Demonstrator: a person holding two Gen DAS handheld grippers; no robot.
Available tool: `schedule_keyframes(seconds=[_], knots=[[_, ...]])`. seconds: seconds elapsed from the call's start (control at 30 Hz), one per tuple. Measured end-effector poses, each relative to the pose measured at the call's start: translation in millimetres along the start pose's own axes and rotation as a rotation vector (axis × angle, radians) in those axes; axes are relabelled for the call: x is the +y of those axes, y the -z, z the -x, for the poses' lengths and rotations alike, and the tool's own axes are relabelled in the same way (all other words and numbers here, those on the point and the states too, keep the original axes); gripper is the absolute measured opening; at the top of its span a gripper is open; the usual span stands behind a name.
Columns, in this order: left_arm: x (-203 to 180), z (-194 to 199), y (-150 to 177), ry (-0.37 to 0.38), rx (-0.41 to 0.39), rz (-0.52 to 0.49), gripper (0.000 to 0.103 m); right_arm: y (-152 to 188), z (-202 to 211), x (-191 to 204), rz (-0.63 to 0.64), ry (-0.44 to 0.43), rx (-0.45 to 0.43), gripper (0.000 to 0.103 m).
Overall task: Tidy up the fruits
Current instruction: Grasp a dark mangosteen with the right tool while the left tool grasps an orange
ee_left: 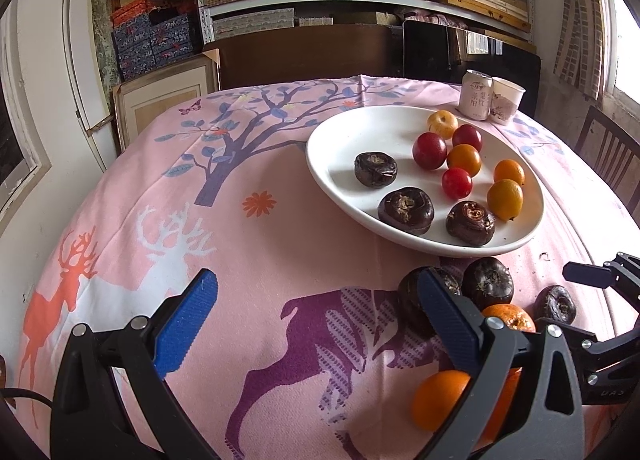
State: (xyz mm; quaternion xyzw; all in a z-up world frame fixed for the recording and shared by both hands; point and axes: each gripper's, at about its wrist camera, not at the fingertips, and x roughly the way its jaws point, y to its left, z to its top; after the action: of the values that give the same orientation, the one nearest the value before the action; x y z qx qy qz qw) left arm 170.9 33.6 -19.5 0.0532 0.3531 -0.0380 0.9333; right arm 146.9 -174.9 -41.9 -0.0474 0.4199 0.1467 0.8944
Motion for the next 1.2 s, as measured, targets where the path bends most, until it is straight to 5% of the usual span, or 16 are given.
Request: schedule_keyframes(seconds=[0.23, 0.43, 0.7, 0.8, 0.87, 1.0, 1.1, 1.2], knots=[[0, 2, 10, 0.044, 0.044, -0.009, 0.098, 7, 3, 6, 0.053, -0.022, 0.02, 0.045], [-10, 26, 31, 0.119, 0.048, -0.077, 0.098, 7, 5, -22, -0.058, -0.048, 0.009, 0.045], [-15, 47, 40, 0.215, 0.003, -0.11, 0.098, 8, 4, -17, -0.044, -0.033, 0.012, 0.046], [-28, 38, 45, 0.173, 0.069, -0.179, 0.099, 8, 4, -18, -0.045, -0.034, 0.012, 0.046], [-20, 29, 44, 0.158, 0.111, -0.138, 0.099, 8, 4, -18, -0.044, -0.033, 0.011, 0.046], [-3, 17, 44, 0.255, 0.164, -0.065, 0.099, 8, 4, -18, -0.045, -0.033, 0.011, 0.046], [-6, 29, 46, 0.173, 0.093, -0.187, 0.099, 8, 4, -17, -0.046, -0.034, 0.011, 0.046], [9, 26, 51, -0.092, 0.089, -0.258, 0.098, 8, 4, -18, -0.046, -0.035, 0.011, 0.046]])
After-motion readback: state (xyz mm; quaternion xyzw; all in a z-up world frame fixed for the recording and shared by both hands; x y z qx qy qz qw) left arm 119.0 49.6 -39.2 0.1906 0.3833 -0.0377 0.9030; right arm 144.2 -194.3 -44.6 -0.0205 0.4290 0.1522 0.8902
